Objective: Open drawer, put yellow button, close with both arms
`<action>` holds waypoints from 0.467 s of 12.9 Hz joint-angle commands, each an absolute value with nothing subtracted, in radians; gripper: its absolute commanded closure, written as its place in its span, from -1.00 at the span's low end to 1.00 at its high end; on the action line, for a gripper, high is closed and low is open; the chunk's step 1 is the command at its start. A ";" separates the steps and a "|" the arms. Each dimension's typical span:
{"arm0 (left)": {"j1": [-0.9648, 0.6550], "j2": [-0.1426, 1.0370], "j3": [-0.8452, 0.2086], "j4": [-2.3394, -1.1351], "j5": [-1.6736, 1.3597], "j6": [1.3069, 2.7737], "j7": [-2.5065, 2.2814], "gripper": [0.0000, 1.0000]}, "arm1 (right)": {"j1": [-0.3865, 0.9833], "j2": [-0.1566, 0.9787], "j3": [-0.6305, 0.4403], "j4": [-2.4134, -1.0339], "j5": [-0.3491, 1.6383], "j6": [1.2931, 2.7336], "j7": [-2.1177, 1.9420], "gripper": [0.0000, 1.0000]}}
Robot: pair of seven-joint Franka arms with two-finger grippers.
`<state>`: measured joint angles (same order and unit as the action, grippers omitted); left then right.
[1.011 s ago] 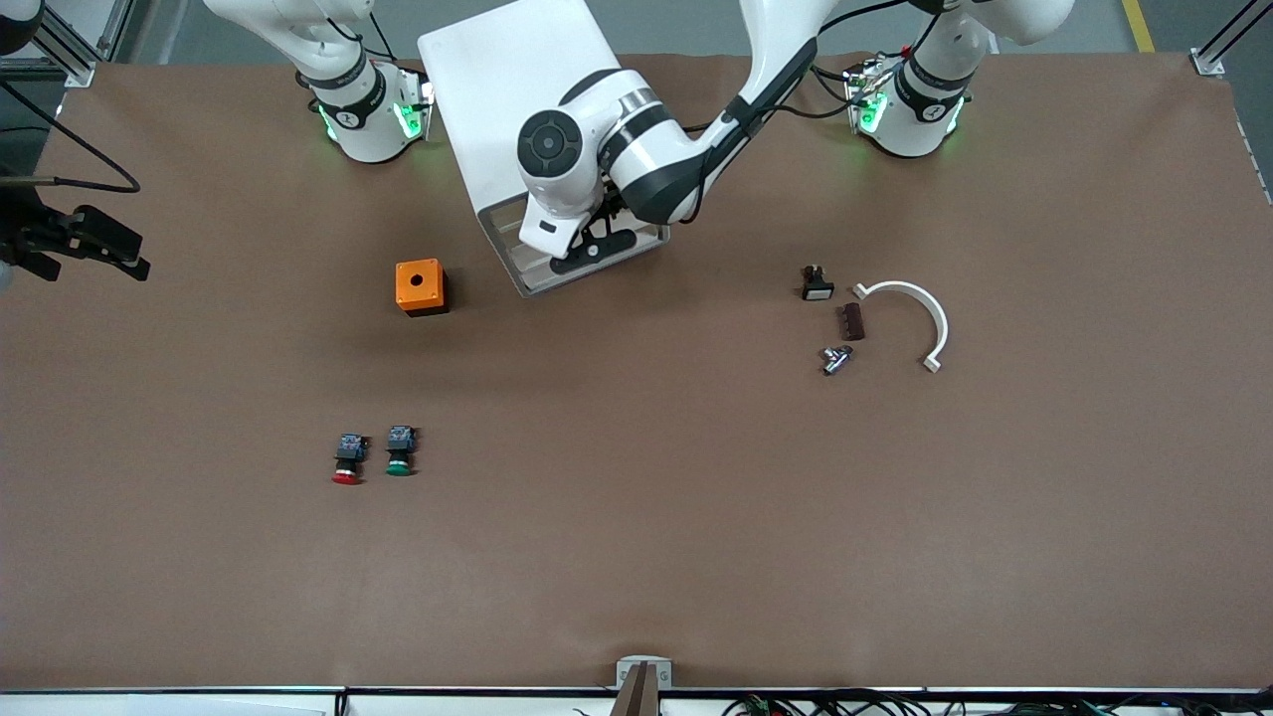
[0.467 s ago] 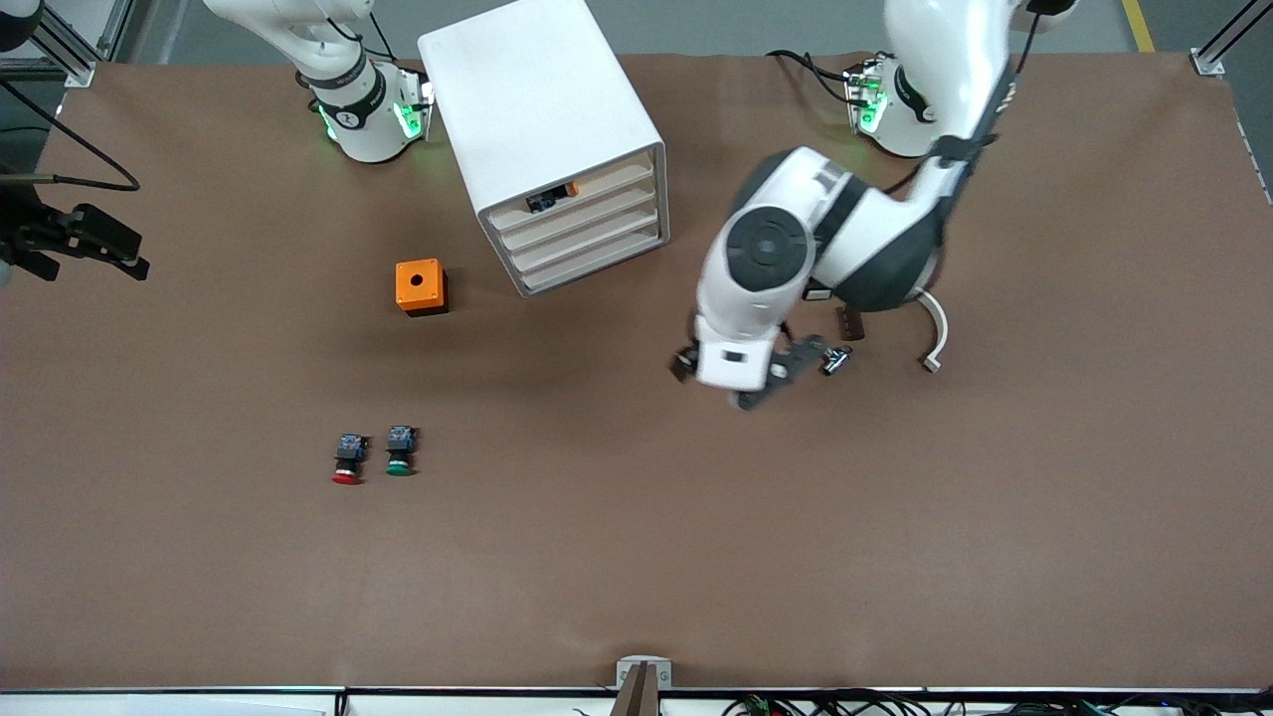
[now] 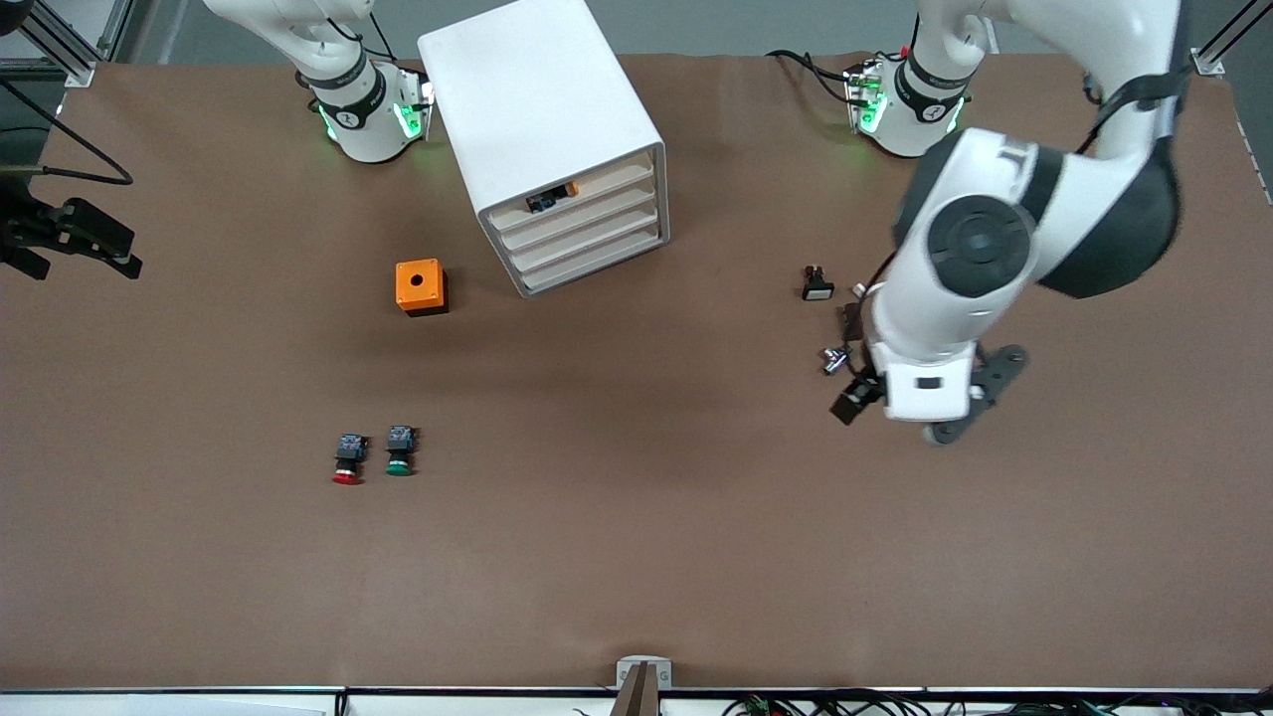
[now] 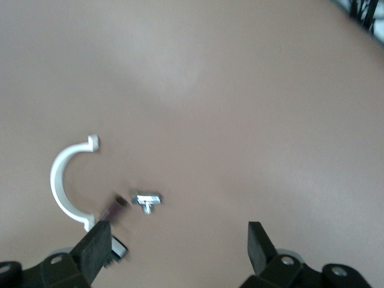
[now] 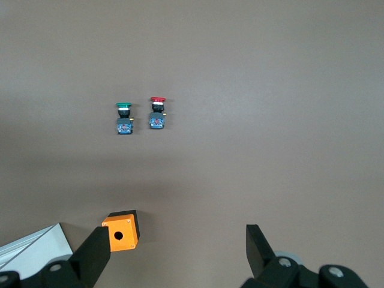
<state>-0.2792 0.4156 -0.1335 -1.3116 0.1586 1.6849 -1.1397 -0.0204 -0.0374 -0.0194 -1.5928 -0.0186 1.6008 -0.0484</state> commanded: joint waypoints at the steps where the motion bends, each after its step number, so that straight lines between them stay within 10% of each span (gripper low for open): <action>1: -0.197 0.336 -0.146 -1.331 0.169 1.671 -0.998 -0.99 | -0.017 -0.037 -0.017 -1.580 -0.026 1.588 -0.054 -1.00; 6: -0.098 0.246 -0.141 -1.341 0.146 1.582 -0.673 -0.99 | -0.009 -0.037 -0.017 -1.578 -0.032 1.552 -0.046 -1.00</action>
<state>-0.1253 0.2943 -0.1368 -1.3126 0.1571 1.5955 -0.7912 -0.0150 -0.0374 -0.0184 -1.5922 -0.0186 1.5704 -0.0484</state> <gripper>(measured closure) 0.000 0.000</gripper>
